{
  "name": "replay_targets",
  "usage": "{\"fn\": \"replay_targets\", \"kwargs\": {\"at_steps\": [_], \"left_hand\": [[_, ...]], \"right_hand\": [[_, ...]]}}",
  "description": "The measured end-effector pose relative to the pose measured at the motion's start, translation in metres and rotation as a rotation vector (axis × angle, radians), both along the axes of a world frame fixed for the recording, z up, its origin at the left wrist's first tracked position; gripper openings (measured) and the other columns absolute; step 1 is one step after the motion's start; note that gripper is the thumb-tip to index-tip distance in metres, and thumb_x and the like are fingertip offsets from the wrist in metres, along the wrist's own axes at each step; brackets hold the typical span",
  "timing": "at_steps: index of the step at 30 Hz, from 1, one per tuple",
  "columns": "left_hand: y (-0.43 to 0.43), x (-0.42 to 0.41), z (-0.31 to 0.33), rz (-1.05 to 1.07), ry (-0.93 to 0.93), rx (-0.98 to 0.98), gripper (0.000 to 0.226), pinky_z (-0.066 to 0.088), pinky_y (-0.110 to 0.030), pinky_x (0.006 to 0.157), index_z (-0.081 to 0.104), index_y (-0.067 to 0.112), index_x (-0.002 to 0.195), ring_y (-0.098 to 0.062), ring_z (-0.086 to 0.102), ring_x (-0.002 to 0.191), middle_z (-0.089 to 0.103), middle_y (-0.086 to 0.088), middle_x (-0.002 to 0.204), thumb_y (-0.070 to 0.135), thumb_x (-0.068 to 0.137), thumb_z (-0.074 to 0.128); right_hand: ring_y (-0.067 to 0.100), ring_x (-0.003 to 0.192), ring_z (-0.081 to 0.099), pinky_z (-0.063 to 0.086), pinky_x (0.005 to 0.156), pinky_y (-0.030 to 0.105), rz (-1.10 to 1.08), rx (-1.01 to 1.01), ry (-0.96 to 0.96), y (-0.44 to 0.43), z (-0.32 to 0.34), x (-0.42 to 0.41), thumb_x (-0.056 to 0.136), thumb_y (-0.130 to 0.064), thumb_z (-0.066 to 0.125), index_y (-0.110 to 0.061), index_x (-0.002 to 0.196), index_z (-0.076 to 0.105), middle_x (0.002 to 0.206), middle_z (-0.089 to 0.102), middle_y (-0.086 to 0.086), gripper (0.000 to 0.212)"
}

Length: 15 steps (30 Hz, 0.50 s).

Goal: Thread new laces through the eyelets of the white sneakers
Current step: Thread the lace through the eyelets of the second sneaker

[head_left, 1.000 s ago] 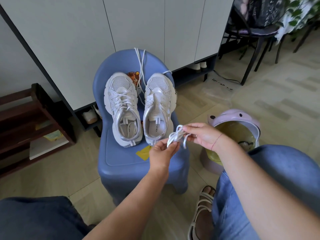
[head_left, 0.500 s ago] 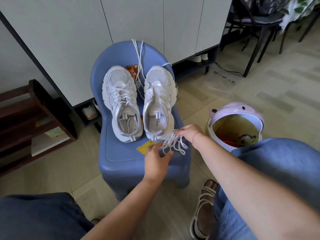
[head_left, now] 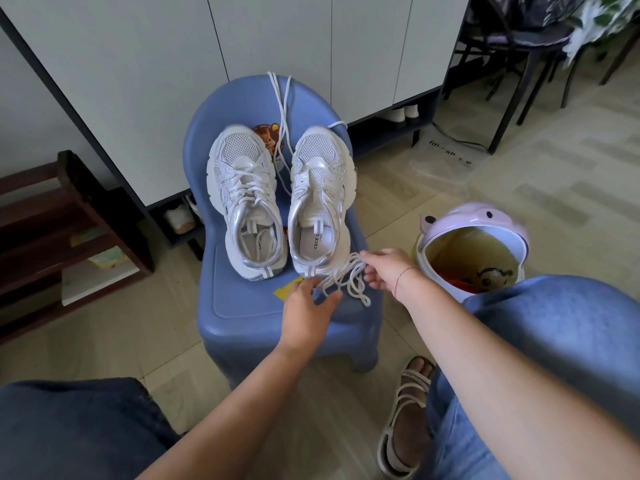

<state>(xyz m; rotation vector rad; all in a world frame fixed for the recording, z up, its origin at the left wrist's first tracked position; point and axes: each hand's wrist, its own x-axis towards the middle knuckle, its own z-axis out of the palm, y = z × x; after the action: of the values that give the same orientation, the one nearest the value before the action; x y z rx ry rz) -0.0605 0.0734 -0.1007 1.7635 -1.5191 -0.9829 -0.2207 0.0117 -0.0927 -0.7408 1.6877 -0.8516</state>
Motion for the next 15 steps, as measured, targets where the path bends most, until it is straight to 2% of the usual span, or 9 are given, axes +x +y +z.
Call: {"fn": "replay_targets", "kwargs": {"at_steps": [3,6,8,11,13,15], "left_hand": [[0.002,0.003,0.006,-0.006,0.042,-0.002,0.048,0.031,-0.011,0.084,0.056,0.01,0.13,-0.012,0.05,0.119,0.057,0.001,0.126,0.031,0.088,0.067],[0.005,0.009,0.014,-0.022,0.07,-0.013,0.036,0.037,-0.008,0.075,0.064,0.011,0.117,-0.007,0.057,0.101,0.066,0.003,0.109,0.031,0.087,0.068],[0.008,0.019,0.023,-0.047,0.087,-0.016,0.023,0.04,-0.003,0.066,0.07,0.014,0.104,-0.002,0.061,0.085,0.068,0.009,0.088,0.03,0.088,0.067],[0.009,0.041,0.043,-0.071,0.083,-0.04,0.012,0.037,-0.006,0.056,0.071,0.025,0.081,0.007,0.054,0.059,0.063,0.015,0.065,0.031,0.089,0.065],[0.001,0.058,0.062,-0.04,0.095,-0.1,0.017,0.037,-0.01,0.055,0.067,0.03,0.072,0.006,0.052,0.054,0.063,0.012,0.06,0.029,0.089,0.066],[-0.014,0.076,0.08,0.022,0.1,-0.191,0.018,0.041,-0.015,0.057,0.067,0.031,0.071,0.002,0.055,0.057,0.066,0.008,0.063,0.027,0.089,0.066]], "right_hand": [[0.019,0.055,0.059,0.054,0.045,0.023,-0.013,-0.004,-0.208,0.004,0.001,0.006,0.092,-0.014,0.059,0.001,0.103,0.052,0.072,0.059,0.014,0.02],[0.018,0.051,0.06,0.055,0.05,0.026,-0.058,-0.02,-0.206,0.004,0.004,0.003,0.093,-0.013,0.058,0.001,0.095,0.053,0.071,0.058,0.014,0.015],[0.018,0.055,0.057,0.054,0.053,0.025,-0.075,-0.031,-0.057,0.001,0.01,-0.002,0.093,-0.016,0.057,-0.002,0.09,0.054,0.068,0.055,0.01,0.015],[0.015,0.053,0.053,0.049,0.05,0.024,-0.042,-0.14,0.205,-0.003,0.034,-0.003,0.094,-0.02,0.054,0.002,0.089,0.06,0.064,0.055,0.007,0.023],[0.015,0.055,0.054,0.048,0.061,0.03,0.012,-0.281,0.372,-0.008,0.059,0.005,0.092,-0.022,0.053,0.005,0.089,0.063,0.066,0.058,0.008,0.029],[0.011,0.062,0.055,0.046,0.061,0.024,0.068,-0.462,0.45,-0.011,0.087,0.022,0.09,-0.024,0.057,-0.007,0.089,0.067,0.073,0.063,0.001,0.019]]}}
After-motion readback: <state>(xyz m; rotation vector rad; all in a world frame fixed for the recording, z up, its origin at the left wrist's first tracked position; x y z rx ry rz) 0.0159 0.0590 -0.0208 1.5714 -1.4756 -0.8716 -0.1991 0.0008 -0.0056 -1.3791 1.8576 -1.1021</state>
